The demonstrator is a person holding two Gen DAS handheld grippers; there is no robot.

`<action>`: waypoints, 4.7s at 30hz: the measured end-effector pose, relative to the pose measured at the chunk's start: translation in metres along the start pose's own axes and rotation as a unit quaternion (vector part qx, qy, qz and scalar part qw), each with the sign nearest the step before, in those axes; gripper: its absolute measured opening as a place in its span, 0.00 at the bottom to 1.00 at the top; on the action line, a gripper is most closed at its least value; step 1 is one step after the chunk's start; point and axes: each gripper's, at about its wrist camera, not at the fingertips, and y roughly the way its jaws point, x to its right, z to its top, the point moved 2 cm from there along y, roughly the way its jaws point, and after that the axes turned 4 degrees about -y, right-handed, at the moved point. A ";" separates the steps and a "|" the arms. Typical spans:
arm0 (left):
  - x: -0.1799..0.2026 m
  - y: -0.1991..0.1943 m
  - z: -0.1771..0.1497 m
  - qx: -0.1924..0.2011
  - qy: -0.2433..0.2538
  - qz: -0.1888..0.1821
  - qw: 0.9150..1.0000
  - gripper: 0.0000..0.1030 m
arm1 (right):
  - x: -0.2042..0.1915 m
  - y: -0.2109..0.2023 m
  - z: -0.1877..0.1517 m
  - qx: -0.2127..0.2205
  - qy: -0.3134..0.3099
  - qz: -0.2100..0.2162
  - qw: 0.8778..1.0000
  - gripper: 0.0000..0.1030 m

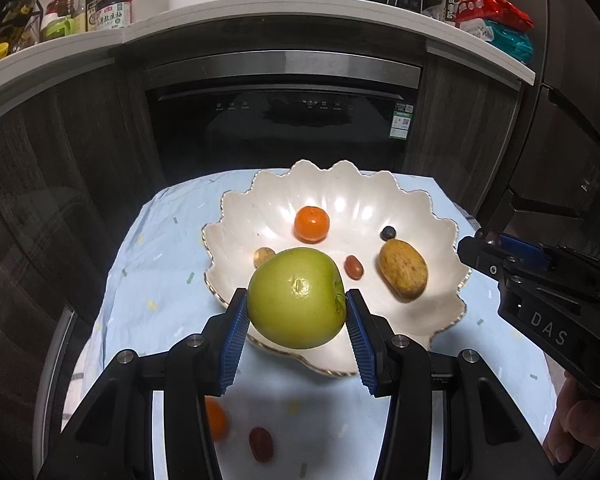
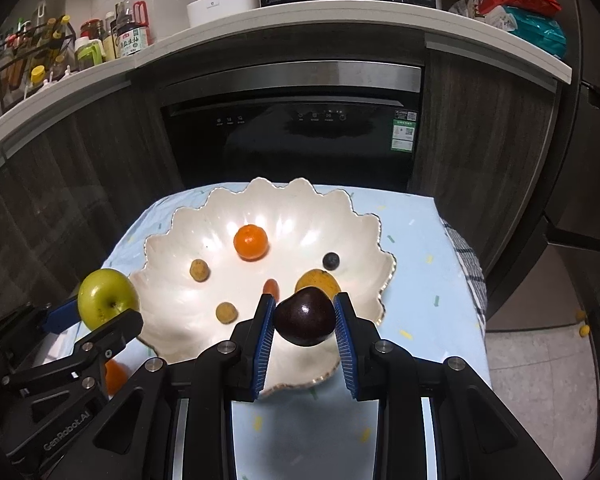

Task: Organize fruits
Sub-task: 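Lift the green apple and dark plum and carry them over the white bowl, then open the left tool to drop the apple while the right tool releases the plum into the bowl, then withdraw both open tools from the bowl toward the mandarin and red fruit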

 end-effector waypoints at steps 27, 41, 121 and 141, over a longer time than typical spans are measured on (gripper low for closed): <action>-0.018 0.044 0.013 -0.028 0.015 -0.025 0.999 0.46 | -0.022 0.044 -0.004 -0.043 -0.017 0.035 0.998 0.30; -0.018 0.060 0.008 -0.060 0.015 -0.021 0.998 0.46 | -0.027 0.061 -0.014 -0.082 -0.025 0.043 0.995 0.30; -0.101 -0.046 -0.035 -0.004 0.020 0.028 0.999 0.82 | -0.104 -0.024 -0.028 -0.011 -0.036 0.012 0.999 0.76; -0.105 -0.039 -0.069 -0.043 0.074 -0.030 0.996 0.82 | -0.128 -0.017 -0.058 -0.040 -0.047 0.013 0.998 0.76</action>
